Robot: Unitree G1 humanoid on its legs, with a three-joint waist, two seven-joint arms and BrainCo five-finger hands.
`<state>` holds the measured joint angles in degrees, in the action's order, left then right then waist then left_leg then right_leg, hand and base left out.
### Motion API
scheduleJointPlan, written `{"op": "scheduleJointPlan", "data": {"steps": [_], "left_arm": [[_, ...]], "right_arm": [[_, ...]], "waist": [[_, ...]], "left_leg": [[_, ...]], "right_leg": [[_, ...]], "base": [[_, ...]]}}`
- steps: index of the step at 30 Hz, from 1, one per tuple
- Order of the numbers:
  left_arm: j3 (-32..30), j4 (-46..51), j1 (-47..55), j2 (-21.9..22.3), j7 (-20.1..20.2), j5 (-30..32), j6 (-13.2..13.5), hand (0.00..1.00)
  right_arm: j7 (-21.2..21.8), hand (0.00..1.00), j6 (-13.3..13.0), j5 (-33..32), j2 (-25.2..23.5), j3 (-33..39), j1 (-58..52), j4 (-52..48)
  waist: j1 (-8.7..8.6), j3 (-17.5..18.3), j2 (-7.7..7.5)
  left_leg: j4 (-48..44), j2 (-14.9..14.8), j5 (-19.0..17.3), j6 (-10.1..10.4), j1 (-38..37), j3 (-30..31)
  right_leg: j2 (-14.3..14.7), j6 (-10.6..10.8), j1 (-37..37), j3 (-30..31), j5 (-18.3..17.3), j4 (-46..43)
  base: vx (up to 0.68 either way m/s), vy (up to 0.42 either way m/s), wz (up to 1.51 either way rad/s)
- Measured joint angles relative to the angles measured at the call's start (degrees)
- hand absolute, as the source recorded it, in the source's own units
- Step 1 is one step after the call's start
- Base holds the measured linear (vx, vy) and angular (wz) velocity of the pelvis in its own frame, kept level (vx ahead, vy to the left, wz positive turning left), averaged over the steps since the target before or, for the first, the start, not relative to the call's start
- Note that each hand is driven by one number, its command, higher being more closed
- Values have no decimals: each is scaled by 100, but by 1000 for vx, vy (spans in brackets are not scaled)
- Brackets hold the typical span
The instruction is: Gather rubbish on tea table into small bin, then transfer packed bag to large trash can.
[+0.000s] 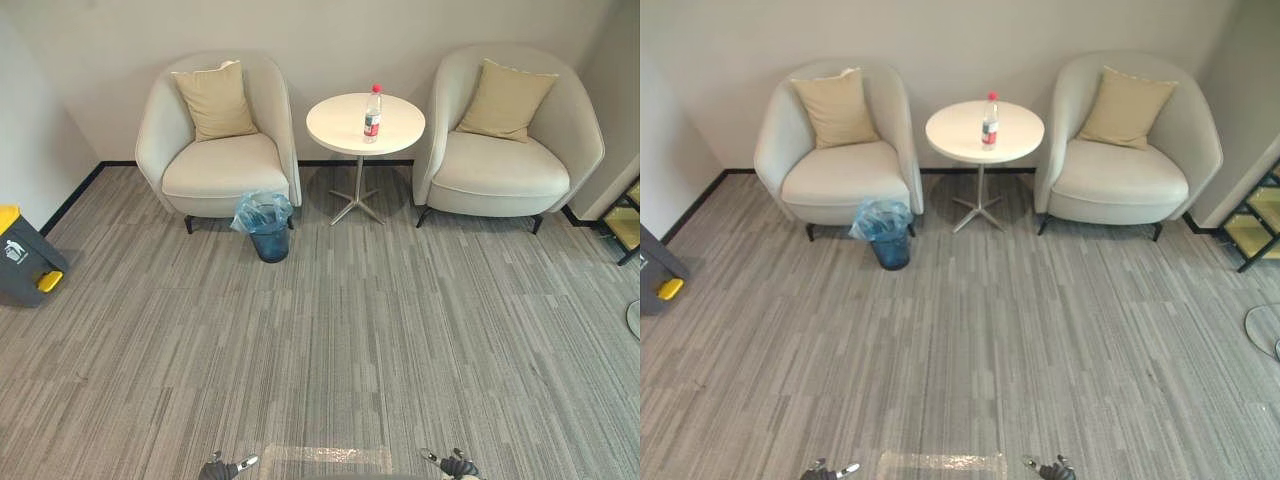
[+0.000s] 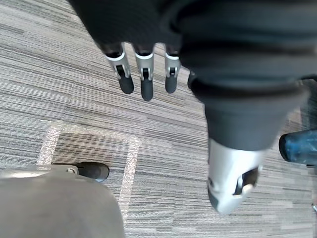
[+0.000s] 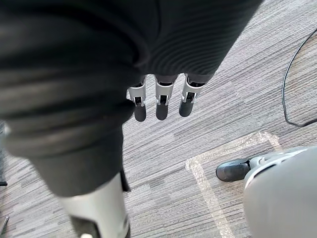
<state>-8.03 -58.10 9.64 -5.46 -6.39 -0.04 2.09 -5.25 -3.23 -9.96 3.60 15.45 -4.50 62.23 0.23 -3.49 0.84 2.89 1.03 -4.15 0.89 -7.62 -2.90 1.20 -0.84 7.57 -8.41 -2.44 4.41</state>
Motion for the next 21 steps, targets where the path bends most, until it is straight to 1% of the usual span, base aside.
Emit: {"op": "scheduleJointPlan", "data": {"steps": [4, 12, 15, 16, 21], "left_arm": [[9, -15, -3, 8, 6, 2, -1, 0], [22, -110, -66, -4, 42, 12, 2, 0], [65, -112, -71, -19, 67, 19, 2, 0], [74, -115, -84, -32, 111, 63, 1, 0], [127, -120, -100, -68, 181, 221, 0, 0]], "right_arm": [[7, 0, 6, 0, -130, -8, 70, 21], [33, 0, 42, 4, -128, -44, 104, 32], [57, 0, 52, 62, -127, -47, 104, 41], [65, 0, 55, 102, -128, -51, 103, 44], [78, 0, 55, 107, -130, -57, 131, 113]], "waist": [[11, -18, -25], [15, -89, -33], [16, -115, -60], [16, -120, -45], [25, -139, -72]], "left_leg": [[29, 10, 0, 0, -42, -28], [33, 13, 1, -2, -46, -37], [43, 13, 1, -2, -49, -60], [46, 13, 0, -2, -51, -71], [64, 14, 0, -2, -53, -121]], "right_leg": [[-9, 13, -3, 21, -8, 0], [-13, 13, -11, 25, -9, 0], [-12, 12, -12, 28, -9, 3], [-12, 12, -12, 36, -9, 3], [-11, 12, -7, 84, -8, 3]], "base": [[-21, 2, -2], [-16, -4, 0], [0, 0, 0], [0, 0, 0], [-1, -4, -5]]}}
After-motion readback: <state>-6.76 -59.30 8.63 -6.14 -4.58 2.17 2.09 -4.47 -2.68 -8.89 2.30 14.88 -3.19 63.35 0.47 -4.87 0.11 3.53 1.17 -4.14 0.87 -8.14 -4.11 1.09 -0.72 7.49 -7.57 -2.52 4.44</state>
